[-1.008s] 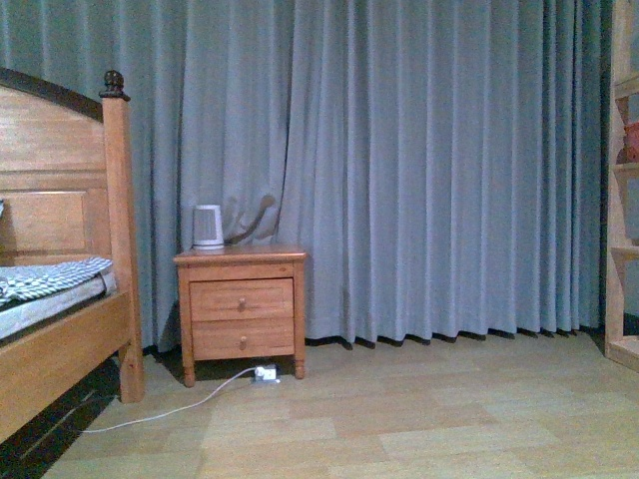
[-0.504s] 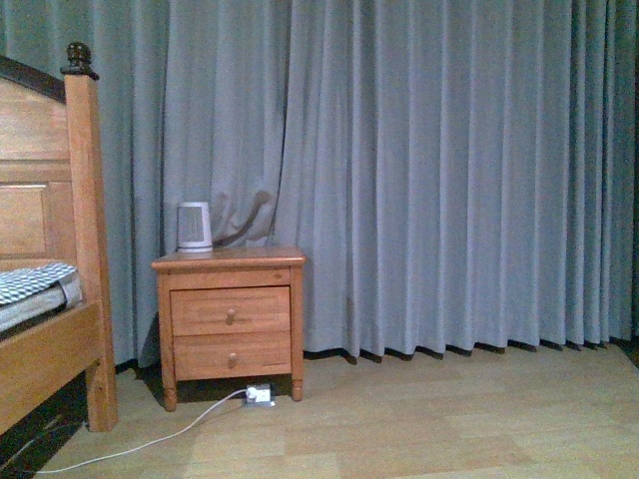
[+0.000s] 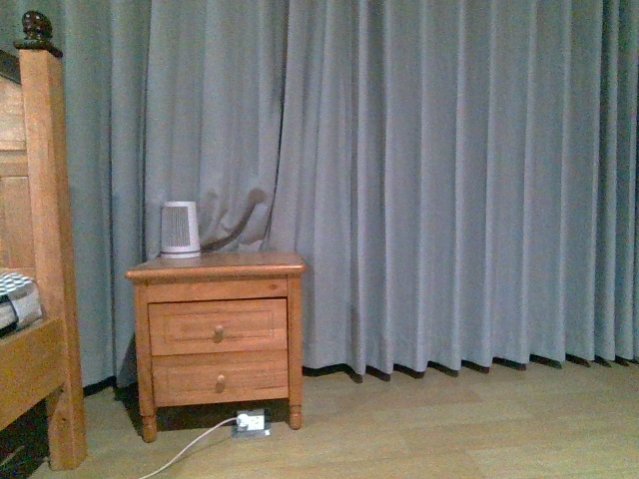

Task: Put away toys

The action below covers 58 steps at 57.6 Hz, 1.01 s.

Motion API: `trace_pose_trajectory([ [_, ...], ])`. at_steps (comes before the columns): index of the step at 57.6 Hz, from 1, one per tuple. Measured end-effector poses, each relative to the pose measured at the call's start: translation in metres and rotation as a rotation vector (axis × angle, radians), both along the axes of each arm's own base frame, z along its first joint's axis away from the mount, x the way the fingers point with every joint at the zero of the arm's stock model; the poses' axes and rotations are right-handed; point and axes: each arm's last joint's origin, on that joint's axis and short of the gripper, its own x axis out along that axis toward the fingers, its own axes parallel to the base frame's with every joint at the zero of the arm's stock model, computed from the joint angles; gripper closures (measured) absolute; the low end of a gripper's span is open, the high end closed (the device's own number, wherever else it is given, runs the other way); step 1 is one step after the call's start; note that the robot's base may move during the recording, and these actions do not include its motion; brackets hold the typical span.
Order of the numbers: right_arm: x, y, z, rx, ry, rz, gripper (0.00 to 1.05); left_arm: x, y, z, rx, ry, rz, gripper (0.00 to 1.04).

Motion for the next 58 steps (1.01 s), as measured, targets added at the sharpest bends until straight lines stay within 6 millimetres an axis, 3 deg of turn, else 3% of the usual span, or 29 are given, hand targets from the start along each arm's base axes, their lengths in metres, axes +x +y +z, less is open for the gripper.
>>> trace_pose_trajectory([
  [58, 0.0, 0.0, 0.0, 0.0, 0.0, 0.0, 0.98, 0.0, 0.0, 0.0, 0.0, 0.0, -0.001, 0.06],
])
